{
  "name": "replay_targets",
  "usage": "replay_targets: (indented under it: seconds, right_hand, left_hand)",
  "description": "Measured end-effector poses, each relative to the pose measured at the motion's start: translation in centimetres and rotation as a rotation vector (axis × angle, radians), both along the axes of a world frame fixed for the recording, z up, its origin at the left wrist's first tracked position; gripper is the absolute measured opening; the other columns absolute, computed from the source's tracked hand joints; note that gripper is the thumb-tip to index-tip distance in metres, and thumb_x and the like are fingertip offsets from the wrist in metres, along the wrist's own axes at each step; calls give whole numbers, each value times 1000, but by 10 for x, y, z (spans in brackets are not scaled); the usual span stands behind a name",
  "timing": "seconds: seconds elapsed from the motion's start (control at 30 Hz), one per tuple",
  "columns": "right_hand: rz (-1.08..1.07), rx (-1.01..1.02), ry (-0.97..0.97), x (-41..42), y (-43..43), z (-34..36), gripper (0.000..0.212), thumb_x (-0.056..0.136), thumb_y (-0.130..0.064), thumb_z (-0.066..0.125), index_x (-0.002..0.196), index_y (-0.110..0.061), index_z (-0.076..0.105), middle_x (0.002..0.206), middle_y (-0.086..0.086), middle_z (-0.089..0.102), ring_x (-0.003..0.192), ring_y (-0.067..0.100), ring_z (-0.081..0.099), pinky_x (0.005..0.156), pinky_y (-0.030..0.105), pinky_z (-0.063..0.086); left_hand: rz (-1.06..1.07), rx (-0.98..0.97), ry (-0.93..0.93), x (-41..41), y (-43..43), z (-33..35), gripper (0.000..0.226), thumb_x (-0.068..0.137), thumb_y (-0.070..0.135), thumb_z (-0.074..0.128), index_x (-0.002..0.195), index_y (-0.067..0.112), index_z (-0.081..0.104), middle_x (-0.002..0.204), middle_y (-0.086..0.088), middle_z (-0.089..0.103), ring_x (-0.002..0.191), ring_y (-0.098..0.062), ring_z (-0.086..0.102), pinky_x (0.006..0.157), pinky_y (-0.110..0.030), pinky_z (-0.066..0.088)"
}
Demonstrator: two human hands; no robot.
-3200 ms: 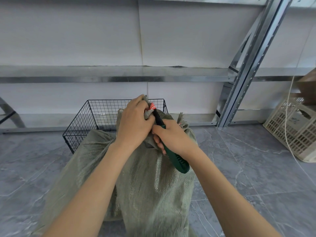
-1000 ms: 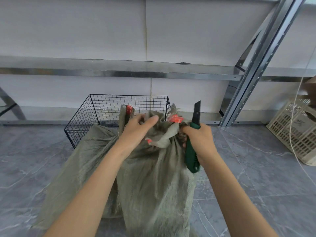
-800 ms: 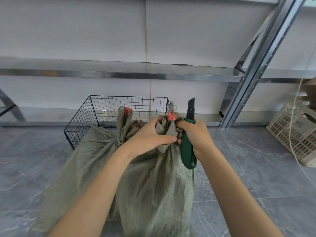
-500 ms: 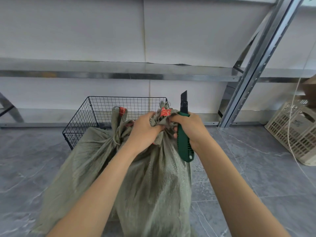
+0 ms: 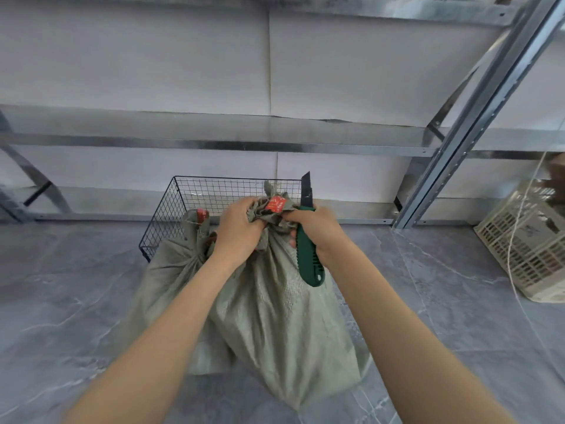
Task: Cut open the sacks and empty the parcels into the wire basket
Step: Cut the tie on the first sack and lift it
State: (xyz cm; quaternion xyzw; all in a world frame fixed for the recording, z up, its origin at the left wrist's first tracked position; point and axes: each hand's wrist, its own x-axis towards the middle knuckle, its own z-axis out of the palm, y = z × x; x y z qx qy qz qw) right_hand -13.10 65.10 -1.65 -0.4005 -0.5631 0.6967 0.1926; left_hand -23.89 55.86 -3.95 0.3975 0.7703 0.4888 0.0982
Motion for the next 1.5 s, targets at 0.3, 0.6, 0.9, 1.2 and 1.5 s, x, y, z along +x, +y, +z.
replay_targets:
  seconds: [0.3, 0.6, 0.9, 1.2, 1.5]
  right_hand:
    - [47, -104, -44, -23, -2, 92, 11, 86, 1, 62, 78, -4, 57, 51, 4, 53, 37, 11, 47, 41, 23, 47]
    - [52, -117, -82, -66, -22, 201, 15, 87, 2, 60, 77, -6, 53, 56, 8, 48, 43, 18, 44, 42, 27, 44]
    - [-31, -105, -88, -98, -13, 282, 8, 86, 0, 60, 84, -6, 55, 55, 7, 50, 42, 18, 45, 48, 30, 44]
    - [66, -128, 33, -102, 29, 364, 12, 86, -2, 63, 81, -9, 54, 59, 7, 49, 43, 15, 47, 47, 28, 45]
    - [214, -115, 127, -100, 63, 423, 45, 87, -54, 59, 106, -14, 63, 66, 2, 52, 48, 14, 48, 48, 27, 45]
  left_hand:
    - [7, -77, -30, -22, -11, 102, 25, 83, 1, 63, 94, 23, 65, 80, 18, 59, 75, 5, 53, 61, -3, 35]
    - [62, -216, -7, -73, -24, 203, 15, 83, 2, 61, 92, 12, 67, 84, 3, 64, 78, -14, 55, 58, -8, 34]
    - [18, -228, -24, -102, -13, 287, 13, 82, 1, 59, 91, 8, 66, 86, -3, 67, 80, -20, 58, 61, -22, 41]
    - [31, -230, -7, -112, 25, 381, 13, 78, -3, 56, 72, 8, 56, 65, 0, 56, 63, -16, 48, 49, -17, 29]
    - [96, -226, -43, -122, 46, 448, 24, 81, 3, 60, 64, 16, 49, 63, 2, 52, 64, -15, 46, 53, -26, 31]
